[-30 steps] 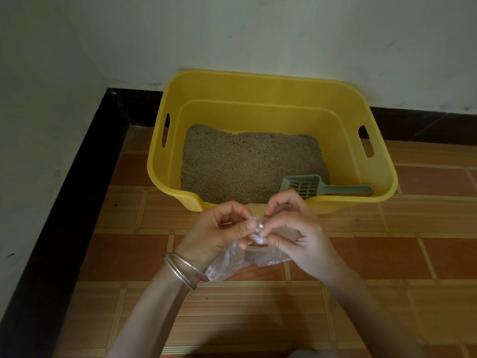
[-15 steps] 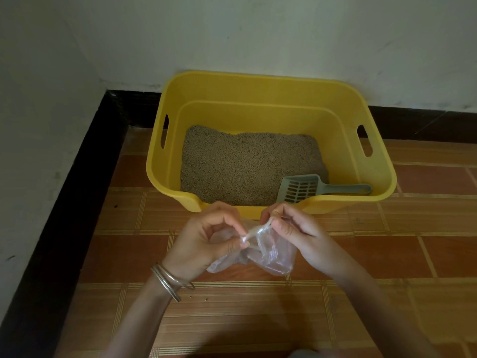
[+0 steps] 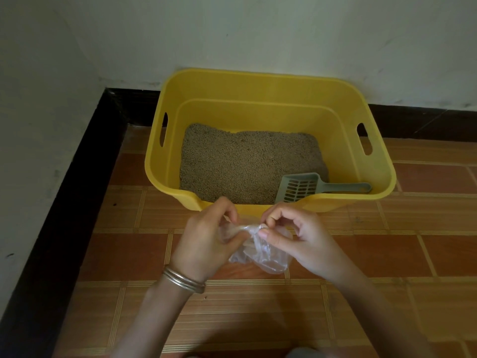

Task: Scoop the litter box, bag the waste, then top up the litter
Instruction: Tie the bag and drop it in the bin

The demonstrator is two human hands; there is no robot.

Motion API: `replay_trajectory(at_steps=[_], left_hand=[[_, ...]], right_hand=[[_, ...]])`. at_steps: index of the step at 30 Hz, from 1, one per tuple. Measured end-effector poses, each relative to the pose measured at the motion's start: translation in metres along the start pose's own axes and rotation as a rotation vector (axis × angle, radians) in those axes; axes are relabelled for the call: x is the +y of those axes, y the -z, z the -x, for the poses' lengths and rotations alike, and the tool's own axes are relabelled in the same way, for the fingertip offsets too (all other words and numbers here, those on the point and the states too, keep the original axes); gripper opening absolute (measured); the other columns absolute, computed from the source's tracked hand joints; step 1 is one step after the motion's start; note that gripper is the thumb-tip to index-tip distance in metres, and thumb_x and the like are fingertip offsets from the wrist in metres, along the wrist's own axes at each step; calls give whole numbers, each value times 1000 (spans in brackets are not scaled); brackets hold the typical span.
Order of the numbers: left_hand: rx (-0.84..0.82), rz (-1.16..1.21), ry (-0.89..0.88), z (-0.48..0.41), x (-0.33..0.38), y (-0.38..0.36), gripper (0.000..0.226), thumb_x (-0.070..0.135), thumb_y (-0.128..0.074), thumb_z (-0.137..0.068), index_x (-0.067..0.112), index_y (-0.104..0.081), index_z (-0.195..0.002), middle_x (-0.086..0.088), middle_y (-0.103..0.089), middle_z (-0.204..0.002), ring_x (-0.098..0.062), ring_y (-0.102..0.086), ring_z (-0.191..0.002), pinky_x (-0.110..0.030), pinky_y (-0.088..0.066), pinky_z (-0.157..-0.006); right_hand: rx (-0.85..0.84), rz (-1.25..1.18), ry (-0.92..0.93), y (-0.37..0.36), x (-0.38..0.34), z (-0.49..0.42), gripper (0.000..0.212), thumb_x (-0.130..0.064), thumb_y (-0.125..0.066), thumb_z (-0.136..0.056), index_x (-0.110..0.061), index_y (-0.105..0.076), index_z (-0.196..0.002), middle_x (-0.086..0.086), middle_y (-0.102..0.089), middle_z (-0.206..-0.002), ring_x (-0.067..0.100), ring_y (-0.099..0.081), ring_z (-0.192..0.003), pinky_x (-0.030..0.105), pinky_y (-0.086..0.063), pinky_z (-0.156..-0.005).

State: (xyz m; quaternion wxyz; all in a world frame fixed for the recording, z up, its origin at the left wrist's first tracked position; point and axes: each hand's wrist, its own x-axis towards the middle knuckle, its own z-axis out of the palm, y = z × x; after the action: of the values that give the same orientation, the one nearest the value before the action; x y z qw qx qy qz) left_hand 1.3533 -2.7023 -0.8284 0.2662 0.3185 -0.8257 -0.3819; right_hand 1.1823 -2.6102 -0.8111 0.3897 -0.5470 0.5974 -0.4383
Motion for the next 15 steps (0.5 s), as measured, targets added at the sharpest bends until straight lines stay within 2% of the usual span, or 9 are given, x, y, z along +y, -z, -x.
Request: replay_trajectory(at_steps=[2, 5, 7, 10, 13, 15], left_hand=[[-25, -82, 51, 0, -1, -2, 30, 49, -52, -68, 31, -45, -92, 13, -58, -69, -11, -56, -65, -20, -38, -54], [-68, -50, 50, 1, 1, -8, 32, 42, -44, -76, 22, -60, -96, 8, -59, -59, -12, -55, -61, -11, -32, -51], [-84, 104, 97, 3, 4, -9, 27, 37, -46, -79, 24, -64, -95, 5, -66, -68, -8, -58, -63, -6, -37, -57], [-124, 427, 242, 4, 7, -5, 20, 27, -57, -80, 23, -65, -98, 4, -68, -89, -6, -63, -84, -14, -45, -75], [-97, 615, 371, 1, 13, 0, 12, 21, -59, -81, 18, -69, -86, -4, -69, -80, -7, -61, -75, -15, -45, -69], [-87, 643, 426, 0, 19, -1, 11, 17, -62, -86, 16, -69, -77, 3, -67, -66, -3, -59, -65, -13, -44, -62]], right_hand=[[21, 40, 29, -1, -1, 1, 14, -20, -66, -80, -10, -57, -75, -4, -61, -79, 17, -58, -78, 32, -48, -71], [54, 96, 70, -4, -3, 1, 12, -17, -67, -79, -10, -58, -76, -4, -60, -77, 15, -58, -75, 25, -47, -69], [78, 107, 76, -5, -5, 1, 11, -16, -68, -79, -12, -58, -76, -6, -59, -74, 12, -56, -71, 20, -45, -66], [121, 134, 77, -6, -6, 2, 13, -20, -67, -79, -13, -57, -75, -7, -57, -72, 12, -55, -68, 22, -44, -63], [159, 128, 72, -7, -6, 4, 16, -22, -65, -80, -10, -57, -74, -7, -56, -71, 12, -54, -67, 25, -45, -62], [178, 111, 71, -9, -6, 6, 17, -24, -63, -80, -8, -57, -76, -7, -57, -72, 11, -54, -68, 25, -45, -63]])
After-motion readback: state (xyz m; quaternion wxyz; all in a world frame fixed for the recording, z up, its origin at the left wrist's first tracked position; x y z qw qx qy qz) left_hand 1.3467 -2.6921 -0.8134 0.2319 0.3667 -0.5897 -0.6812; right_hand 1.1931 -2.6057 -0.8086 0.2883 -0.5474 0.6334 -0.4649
